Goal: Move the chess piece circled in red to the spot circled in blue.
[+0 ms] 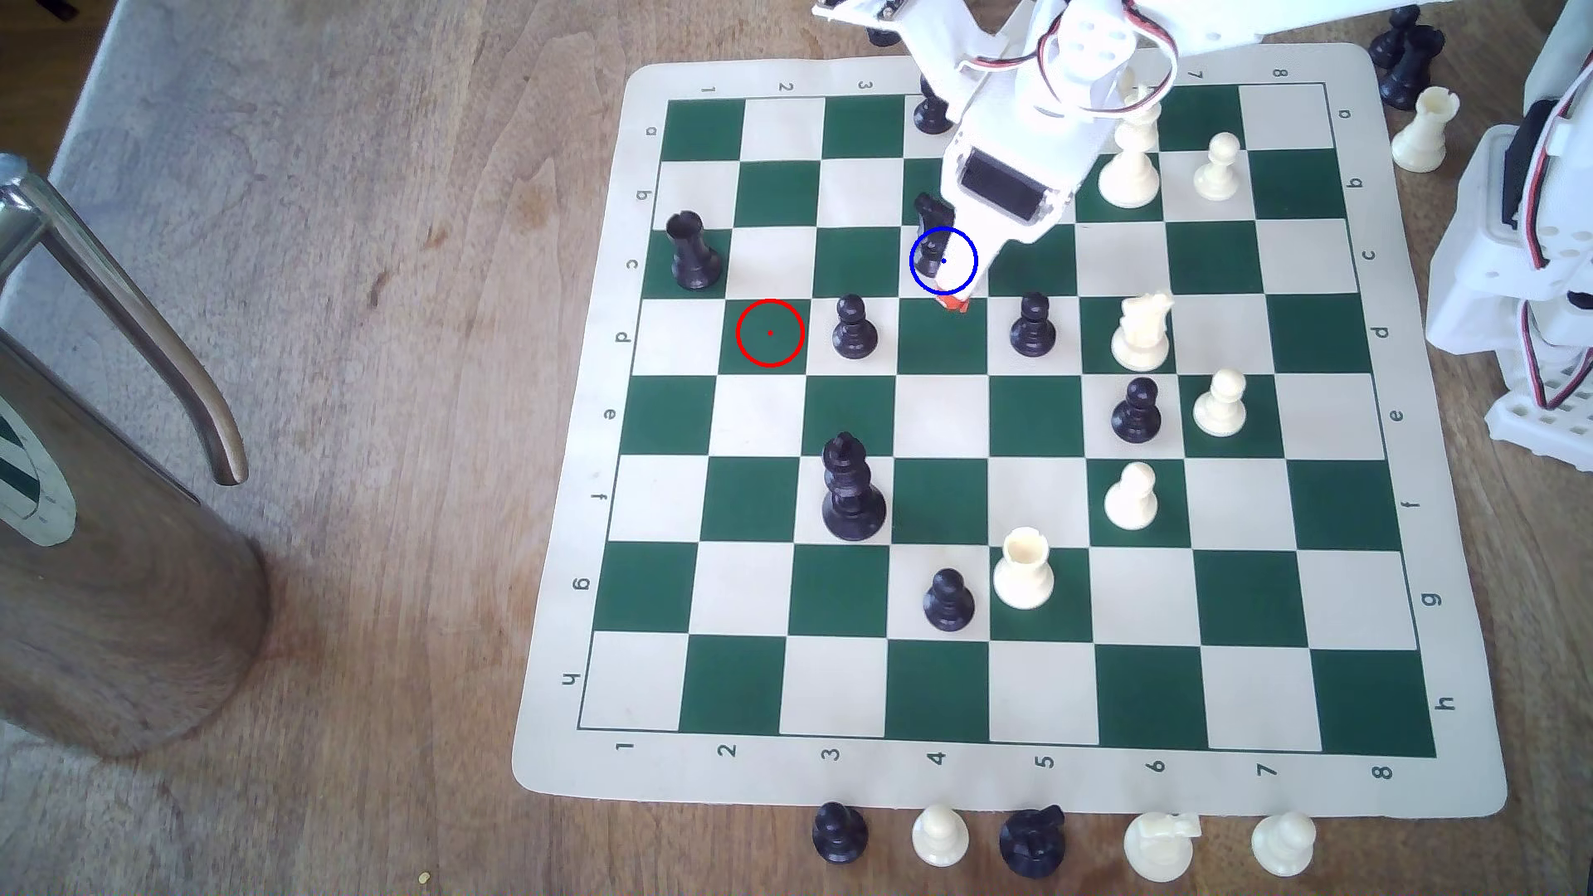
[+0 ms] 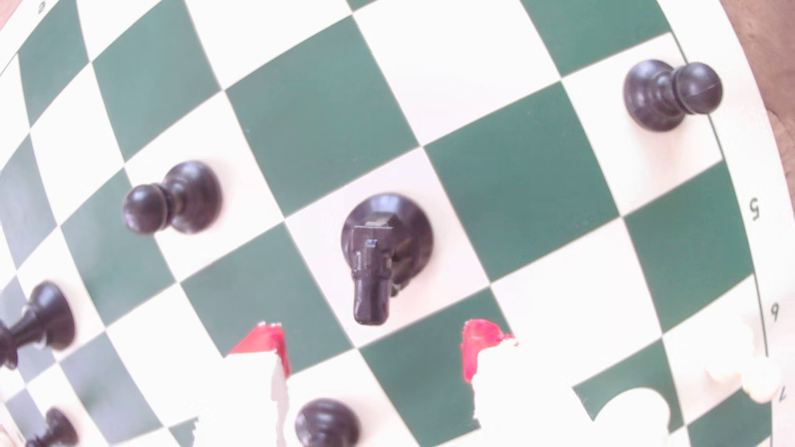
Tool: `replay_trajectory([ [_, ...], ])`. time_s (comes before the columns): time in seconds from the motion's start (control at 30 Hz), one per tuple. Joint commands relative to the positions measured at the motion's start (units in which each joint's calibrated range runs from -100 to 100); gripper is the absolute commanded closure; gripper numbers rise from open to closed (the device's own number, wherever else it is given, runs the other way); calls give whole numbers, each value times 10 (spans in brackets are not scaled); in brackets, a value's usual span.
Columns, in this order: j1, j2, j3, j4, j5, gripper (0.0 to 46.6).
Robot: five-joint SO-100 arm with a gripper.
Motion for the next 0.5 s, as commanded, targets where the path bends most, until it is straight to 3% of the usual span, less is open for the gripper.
replay_trajectory([
  [0.0, 6, -90, -8, 30, 0, 240],
  [0.47, -13, -269, -8, 203, 1, 277],
])
